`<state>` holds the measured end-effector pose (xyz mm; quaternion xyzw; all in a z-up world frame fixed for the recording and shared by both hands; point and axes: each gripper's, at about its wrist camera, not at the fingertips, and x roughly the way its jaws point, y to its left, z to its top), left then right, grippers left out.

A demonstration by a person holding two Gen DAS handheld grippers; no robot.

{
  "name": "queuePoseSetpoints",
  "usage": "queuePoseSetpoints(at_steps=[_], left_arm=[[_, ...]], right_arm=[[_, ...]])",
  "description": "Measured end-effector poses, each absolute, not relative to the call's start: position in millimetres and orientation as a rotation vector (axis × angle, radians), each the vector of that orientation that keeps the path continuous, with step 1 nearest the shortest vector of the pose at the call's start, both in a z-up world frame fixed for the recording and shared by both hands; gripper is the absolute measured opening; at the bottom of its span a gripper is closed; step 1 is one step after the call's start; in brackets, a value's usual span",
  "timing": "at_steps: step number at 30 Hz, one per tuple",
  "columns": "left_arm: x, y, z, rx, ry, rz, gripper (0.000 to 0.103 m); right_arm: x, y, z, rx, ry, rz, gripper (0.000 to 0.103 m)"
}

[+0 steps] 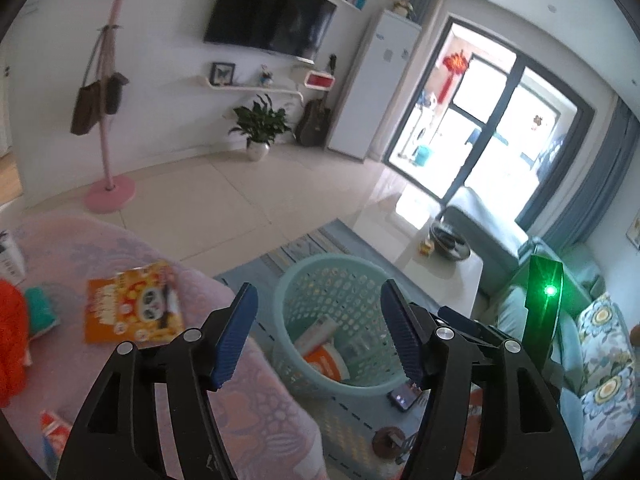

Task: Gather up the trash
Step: 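Carry the pink bottle and orange cup over the basket and release both, then move the left tool to the red bag while the right tool reaches the snack bag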

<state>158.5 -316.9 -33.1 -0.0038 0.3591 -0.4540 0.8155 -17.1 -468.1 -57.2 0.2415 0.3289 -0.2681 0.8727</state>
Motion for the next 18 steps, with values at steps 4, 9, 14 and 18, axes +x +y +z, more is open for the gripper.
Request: queuePoseSetpoints(at_steps=[4, 9, 14, 18], left_arm=[[154, -277, -16, -0.059, 0.716, -0.921, 0.068], [160, -208, 2, -0.133, 0.658, -0.796, 0.076], [174, -135, 3, -0.176, 0.626, -0.592, 0.089], [198, -86, -13, -0.198, 0.664, -0.477, 0.089]], right_arm=[[-12, -440, -34, 0.448, 0.64, -0.508, 0.061], [3, -405, -12, 0.401, 0.594, -0.401, 0.061], [34, -368, -2, 0.351, 0.596, -0.283, 0.061], [67, -334, -2, 0.281, 0.611, -0.192, 0.066]])
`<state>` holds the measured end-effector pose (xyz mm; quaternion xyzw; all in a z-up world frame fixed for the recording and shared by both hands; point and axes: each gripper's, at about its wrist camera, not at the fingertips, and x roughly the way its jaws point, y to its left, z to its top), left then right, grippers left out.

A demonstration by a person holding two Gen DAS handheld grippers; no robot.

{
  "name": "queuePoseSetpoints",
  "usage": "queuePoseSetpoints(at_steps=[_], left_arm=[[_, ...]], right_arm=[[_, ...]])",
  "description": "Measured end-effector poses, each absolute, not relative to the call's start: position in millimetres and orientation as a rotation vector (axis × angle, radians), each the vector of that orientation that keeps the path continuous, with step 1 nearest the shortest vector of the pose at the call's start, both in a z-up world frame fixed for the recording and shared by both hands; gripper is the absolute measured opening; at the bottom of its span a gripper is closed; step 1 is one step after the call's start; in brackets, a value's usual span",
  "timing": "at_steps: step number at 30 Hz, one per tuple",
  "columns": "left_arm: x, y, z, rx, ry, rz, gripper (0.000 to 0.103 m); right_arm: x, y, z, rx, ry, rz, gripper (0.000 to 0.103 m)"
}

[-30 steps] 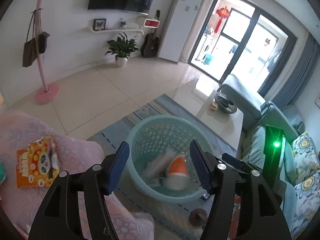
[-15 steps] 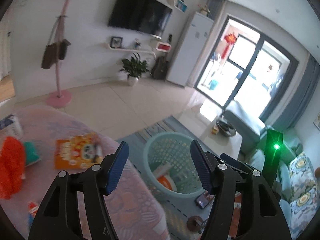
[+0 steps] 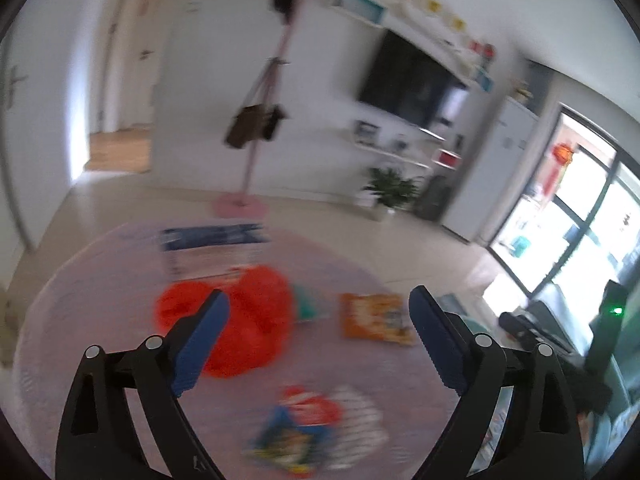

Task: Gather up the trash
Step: 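Move the left tool to the red bag while the right tool reaches the snack bag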

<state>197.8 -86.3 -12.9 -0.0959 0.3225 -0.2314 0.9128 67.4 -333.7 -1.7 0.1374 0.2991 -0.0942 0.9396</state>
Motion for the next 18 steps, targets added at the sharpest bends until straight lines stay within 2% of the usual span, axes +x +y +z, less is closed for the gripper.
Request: queuePoseSetpoints(at_steps=[7, 18], left_arm=[[236, -53, -46, -0.218, 0.768, -0.404, 0.087], [250, -92, -89, -0.011, 0.845, -0.332, 0.088]], right_arm=[[126, -305, -30, 0.238, 0.684, -0.116, 0.083], [180, -290, -80, 0.237, 0.852, -0.111, 0.084]])
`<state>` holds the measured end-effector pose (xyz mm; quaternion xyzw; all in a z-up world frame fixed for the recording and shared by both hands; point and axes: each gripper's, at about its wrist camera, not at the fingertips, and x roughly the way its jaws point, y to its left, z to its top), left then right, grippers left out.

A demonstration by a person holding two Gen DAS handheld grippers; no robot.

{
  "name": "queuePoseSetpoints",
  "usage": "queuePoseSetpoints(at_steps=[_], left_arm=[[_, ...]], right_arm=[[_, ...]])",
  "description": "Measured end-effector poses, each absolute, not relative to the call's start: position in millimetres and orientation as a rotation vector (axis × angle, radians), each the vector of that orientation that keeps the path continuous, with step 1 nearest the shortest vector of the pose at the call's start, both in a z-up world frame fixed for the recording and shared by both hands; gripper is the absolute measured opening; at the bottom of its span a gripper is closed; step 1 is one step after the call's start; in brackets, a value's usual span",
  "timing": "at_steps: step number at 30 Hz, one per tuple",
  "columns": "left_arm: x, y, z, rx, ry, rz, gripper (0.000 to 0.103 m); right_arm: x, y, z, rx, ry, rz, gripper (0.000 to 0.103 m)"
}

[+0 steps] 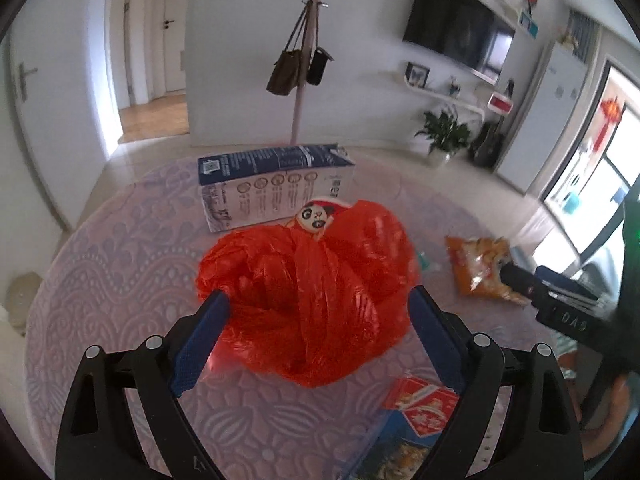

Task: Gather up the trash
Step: 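Move the left tool to the red bag while the right tool reaches the snack bag, then grasp the red plastic bag with the left tool while the right tool grasps the snack bag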

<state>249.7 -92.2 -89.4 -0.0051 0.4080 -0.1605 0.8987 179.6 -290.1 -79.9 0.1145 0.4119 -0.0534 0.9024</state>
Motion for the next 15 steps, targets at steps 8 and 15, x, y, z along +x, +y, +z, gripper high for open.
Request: queuePoseSetpoints(at_steps=[8, 15], left_arm=[[246, -101, -100, 0.093, 0.834, -0.268, 0.088], [236, -106, -102, 0.189, 0.816, -0.2, 0.08]], right_arm=[[194, -284, -103, 0.201, 0.917, -0.134, 0.084], [203, -271, -107, 0.121, 0.941, -0.174, 0.084]])
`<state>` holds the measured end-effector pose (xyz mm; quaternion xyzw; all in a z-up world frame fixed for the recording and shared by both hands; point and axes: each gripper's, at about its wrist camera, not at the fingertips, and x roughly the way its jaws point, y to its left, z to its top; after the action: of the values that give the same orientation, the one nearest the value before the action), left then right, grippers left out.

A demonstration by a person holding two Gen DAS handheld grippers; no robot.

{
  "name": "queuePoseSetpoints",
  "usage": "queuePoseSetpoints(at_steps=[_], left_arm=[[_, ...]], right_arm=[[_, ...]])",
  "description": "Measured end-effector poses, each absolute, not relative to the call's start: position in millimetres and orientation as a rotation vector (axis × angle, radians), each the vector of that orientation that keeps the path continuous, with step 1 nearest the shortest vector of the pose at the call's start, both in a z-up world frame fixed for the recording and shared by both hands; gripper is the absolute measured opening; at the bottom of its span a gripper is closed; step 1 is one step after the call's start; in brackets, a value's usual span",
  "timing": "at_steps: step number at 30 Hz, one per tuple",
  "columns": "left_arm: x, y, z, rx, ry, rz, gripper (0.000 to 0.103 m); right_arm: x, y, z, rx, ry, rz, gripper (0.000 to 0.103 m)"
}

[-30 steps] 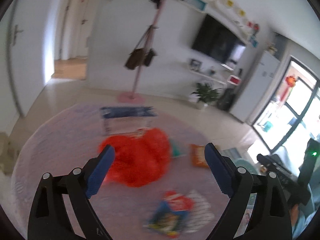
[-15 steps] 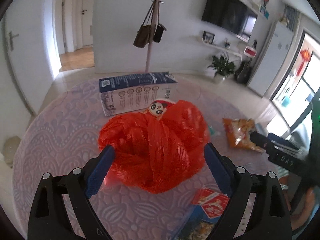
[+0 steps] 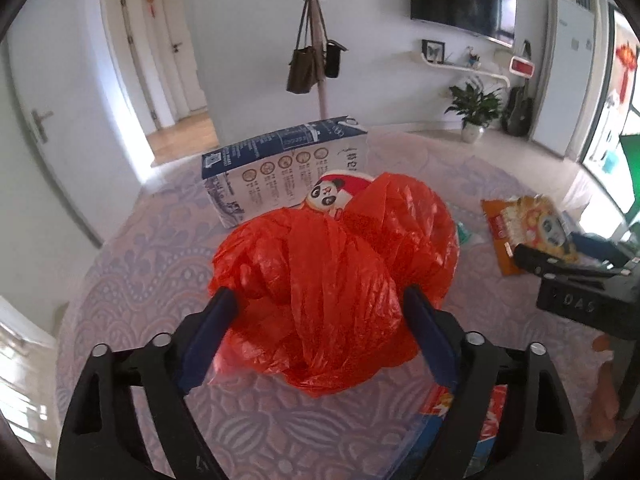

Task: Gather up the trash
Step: 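Grasp the red plastic bag with the left tool while the right tool grasps the snack bag, then carry the red bag and snack bag over the basket and release both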

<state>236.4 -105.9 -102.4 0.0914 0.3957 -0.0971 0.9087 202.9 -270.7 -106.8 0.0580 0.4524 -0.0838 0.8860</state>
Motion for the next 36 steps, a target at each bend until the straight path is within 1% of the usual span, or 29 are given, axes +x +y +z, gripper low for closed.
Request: queuePoseSetpoints(at_steps=[3, 7, 9, 11, 12, 13, 15, 16, 17, 18, 21, 26, 32, 36], left_arm=[[232, -107, -101, 0.218, 0.802, -0.181, 0.071], [224, -110, -99, 0.233, 0.774, -0.17, 0.057], [219, -112, -97, 0.247, 0.758, -0.171, 0.052], [214, -112, -95, 0.253, 0.744, -0.175, 0.046], [211, -110, -93, 0.247, 0.735, -0.178, 0.045], [210, -109, -91, 0.238, 0.73, -0.182, 0.043], [205, -105, -87, 0.208, 0.713, -0.198, 0.04], [203, -103, -85, 0.194, 0.704, -0.207, 0.039], [201, -101, -83, 0.185, 0.697, -0.21, 0.038], [197, -99, -79, 0.169, 0.685, -0.219, 0.038], [188, -92, -66, 0.123, 0.65, -0.248, 0.037], [175, -78, -42, 0.048, 0.602, -0.264, 0.037], [165, -64, -19, -0.003, 0.551, -0.275, 0.037], [161, -69, -6, -0.03, 0.531, -0.319, 0.037]], right_arm=[[203, -271, -107, 0.113, 0.941, -0.175, 0.084], [197, -268, -104, 0.09, 0.916, -0.182, 0.07], [194, -268, -103, 0.089, 0.906, -0.185, 0.059], [192, -268, -102, 0.087, 0.899, -0.184, 0.043], [192, -268, -101, 0.086, 0.896, -0.187, 0.037], [192, -268, -101, 0.087, 0.895, -0.19, 0.035], [191, -270, -100, 0.093, 0.892, -0.188, 0.021], [189, -271, -100, 0.099, 0.889, -0.186, 0.017], [188, -272, -99, 0.105, 0.884, -0.178, 0.009], [186, -272, -98, 0.11, 0.878, -0.172, 0.007], [180, -273, -92, 0.126, 0.837, -0.15, 0.005], [169, -274, -78, 0.184, 0.784, -0.118, 0.005], [148, -274, -44, 0.178, 0.701, -0.119, 0.004], [128, -281, -20, 0.177, 0.637, -0.142, 0.004]])
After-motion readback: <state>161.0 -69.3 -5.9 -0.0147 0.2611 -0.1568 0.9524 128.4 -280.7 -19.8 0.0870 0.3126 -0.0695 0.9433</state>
